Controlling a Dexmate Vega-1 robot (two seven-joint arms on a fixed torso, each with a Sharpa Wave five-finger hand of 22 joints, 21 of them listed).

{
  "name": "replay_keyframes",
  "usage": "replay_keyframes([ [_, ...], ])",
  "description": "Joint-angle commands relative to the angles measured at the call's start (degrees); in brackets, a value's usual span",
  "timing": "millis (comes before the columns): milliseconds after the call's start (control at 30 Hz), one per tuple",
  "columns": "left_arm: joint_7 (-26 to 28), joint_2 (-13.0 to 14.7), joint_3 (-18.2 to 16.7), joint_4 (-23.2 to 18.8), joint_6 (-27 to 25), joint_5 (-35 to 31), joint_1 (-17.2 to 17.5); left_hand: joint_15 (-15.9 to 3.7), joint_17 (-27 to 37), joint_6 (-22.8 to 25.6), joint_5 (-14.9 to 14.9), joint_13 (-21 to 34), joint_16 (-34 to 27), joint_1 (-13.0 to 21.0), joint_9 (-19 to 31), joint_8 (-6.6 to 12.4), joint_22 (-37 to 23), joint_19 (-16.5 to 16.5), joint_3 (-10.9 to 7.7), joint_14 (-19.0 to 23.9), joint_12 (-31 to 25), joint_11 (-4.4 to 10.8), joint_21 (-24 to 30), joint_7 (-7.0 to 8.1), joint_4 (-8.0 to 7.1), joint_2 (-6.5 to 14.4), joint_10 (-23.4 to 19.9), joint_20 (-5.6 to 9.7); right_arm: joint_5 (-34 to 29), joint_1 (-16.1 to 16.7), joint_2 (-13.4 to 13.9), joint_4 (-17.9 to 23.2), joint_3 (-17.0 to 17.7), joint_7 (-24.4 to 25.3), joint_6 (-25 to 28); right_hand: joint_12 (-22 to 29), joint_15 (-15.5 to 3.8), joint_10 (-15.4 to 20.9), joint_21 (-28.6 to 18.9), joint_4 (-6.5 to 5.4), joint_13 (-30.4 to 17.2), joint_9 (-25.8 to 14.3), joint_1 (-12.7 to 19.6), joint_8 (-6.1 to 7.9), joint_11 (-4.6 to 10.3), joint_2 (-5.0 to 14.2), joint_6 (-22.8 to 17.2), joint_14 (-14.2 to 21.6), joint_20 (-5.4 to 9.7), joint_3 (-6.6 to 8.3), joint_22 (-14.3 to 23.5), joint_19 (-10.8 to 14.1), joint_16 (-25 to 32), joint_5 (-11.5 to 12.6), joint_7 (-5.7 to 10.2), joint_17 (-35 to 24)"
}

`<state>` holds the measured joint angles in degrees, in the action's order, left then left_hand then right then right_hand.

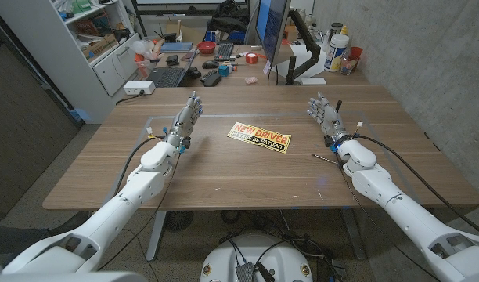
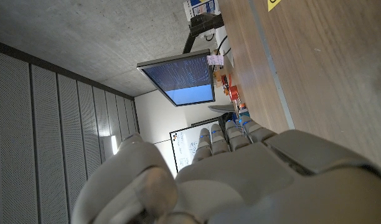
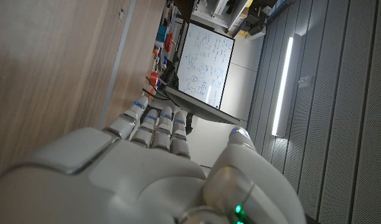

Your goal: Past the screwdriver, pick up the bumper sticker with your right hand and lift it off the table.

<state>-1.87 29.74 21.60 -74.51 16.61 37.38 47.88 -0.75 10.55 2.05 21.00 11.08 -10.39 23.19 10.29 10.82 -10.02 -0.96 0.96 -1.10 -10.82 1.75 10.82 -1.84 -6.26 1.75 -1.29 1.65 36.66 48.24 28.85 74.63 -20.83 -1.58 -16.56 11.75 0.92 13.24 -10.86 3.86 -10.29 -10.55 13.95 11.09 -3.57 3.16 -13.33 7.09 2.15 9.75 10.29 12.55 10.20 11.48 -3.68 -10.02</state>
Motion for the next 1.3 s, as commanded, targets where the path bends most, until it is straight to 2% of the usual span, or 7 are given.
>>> replay_keyframes([
  [33,1.09,1.11,1.25,-0.64,0.49,0.97,-0.19,-0.42,0.09,-0.04,0.25,0.05,-0.27,0.53,0.25,0.3,-0.21,-0.19,0.14,-0.09,-0.39,0.09,0.27,-0.49,-0.36,0.1,-0.34,4.64,-1.5,0.06,-1.28,-0.39,1.31,-0.69,0.12,0.36,-0.06,0.54,-0.44,-0.01,-0.27,-0.19,0.69,0.4,0.07,0.06,-0.63,0.45,0.69,0.39,0.13,0.47,0.47,0.38,0.05,-0.14],
  [700,1.94,3.2,2.69,-2.32,1.0,3.38,-0.38,-0.48,0.09,0.15,0.21,-0.06,-0.35,0.65,0.25,0.37,-0.21,-0.25,0.34,-0.01,-0.49,-0.02,0.34,-0.47,-0.31,0.26,-0.41,4.38,-3.16,0.1,-2.39,-1.1,2.16,-1.61,-0.23,0.5,-0.02,0.97,-0.44,0.21,-0.26,-0.2,1.03,0.43,0.12,0.24,-0.98,0.73,0.66,0.5,0.13,0.41,0.47,0.33,0.18,-0.14],
  [1300,2.61,5.02,3.67,-3.19,1.33,4.23,-1.28,-0.41,0.08,0.33,0.17,-0.13,-0.4,0.8,0.26,0.42,-0.21,-0.19,0.53,0.09,-0.6,0.19,0.43,-0.41,-0.26,0.49,-0.59,4.03,-8.07,-0.86,-2.12,-1.26,0.86,-0.72,-2.4,0.72,-0.58,1.68,-0.38,0.69,-0.26,-0.22,1.88,0.55,0.4,0.68,-1.59,1.45,0.52,0.88,0.13,0.16,0.59,0.37,0.91,-0.12],
])
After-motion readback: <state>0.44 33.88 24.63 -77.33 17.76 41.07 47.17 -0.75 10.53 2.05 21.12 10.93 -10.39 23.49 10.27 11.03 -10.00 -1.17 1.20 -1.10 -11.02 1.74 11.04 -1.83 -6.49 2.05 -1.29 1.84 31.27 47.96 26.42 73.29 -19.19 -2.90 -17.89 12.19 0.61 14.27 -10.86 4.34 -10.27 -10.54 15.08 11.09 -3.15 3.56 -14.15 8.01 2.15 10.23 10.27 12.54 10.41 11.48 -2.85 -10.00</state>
